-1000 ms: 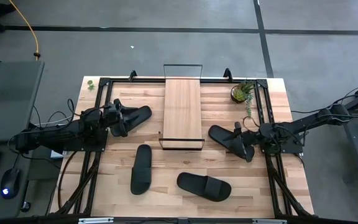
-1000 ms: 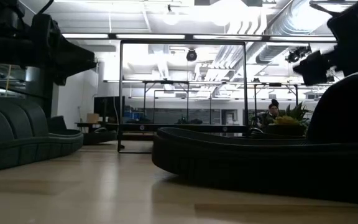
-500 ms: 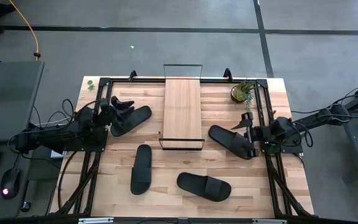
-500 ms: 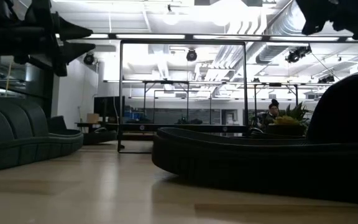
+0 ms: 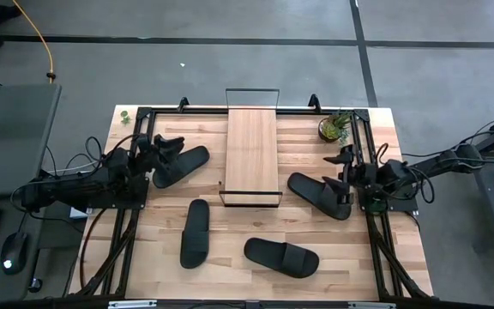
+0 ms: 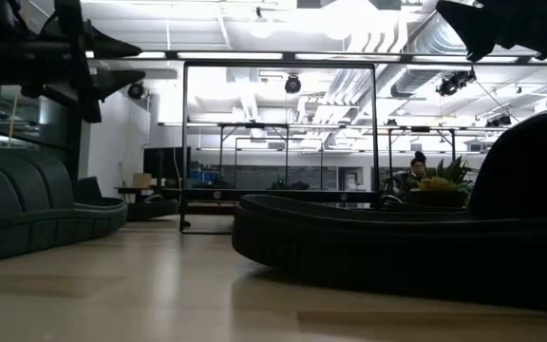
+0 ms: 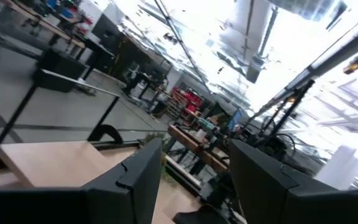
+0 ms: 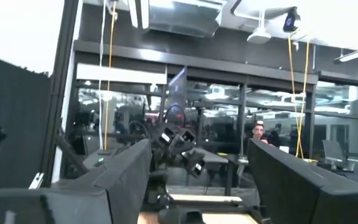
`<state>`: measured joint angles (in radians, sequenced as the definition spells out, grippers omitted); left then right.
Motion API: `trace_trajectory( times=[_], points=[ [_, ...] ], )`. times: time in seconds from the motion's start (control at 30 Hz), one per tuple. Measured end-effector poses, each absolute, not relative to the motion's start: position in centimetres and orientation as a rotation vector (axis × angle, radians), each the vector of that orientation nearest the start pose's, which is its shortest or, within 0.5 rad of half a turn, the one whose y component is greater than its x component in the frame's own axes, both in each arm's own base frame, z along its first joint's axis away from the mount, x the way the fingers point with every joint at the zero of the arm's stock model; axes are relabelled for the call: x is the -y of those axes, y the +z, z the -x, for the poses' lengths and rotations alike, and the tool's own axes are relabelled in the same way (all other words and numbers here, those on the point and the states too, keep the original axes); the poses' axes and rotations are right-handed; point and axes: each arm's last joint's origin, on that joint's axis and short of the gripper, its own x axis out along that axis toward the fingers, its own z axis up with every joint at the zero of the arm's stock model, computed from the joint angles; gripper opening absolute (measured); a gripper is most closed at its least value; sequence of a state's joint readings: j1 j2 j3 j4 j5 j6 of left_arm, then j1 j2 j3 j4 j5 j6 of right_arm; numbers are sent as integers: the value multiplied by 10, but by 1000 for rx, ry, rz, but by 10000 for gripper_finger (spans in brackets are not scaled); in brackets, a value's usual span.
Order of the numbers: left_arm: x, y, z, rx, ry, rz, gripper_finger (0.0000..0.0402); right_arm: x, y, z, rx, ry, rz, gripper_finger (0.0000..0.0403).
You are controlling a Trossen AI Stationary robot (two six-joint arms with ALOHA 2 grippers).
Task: Pick and place slides into the shelf
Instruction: Put the top right black slipper on the shelf
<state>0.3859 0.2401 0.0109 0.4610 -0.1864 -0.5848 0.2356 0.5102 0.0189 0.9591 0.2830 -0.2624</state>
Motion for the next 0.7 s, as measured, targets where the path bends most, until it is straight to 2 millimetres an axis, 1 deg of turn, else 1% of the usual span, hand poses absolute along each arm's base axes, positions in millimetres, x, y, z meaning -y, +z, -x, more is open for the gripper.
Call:
trace_trajectory(
  times=[0.1, 0.27, 0.4, 0.5, 0.6, 0.7],
  points=[
    [-46, 191, -100, 394, 463, 564, 172, -20, 212, -118, 435, -94, 142, 258],
    [-46, 191, -100, 395, 466, 566, 172, -20, 213, -118, 453, -80, 83, 258],
    [-45, 191, -100, 391, 449, 566, 172, -19, 218, -115, 503, -82, -10, 258],
    [-44, 193, -100, 391, 409, 561, 172, -18, 224, -116, 500, -125, -91, 258],
    [-43, 193, -100, 390, 379, 557, 172, -16, 235, -120, 431, -190, -158, 258],
    [-42, 196, -100, 402, 339, 549, 172, -16, 254, -126, 272, -247, -190, 258]
  ],
)
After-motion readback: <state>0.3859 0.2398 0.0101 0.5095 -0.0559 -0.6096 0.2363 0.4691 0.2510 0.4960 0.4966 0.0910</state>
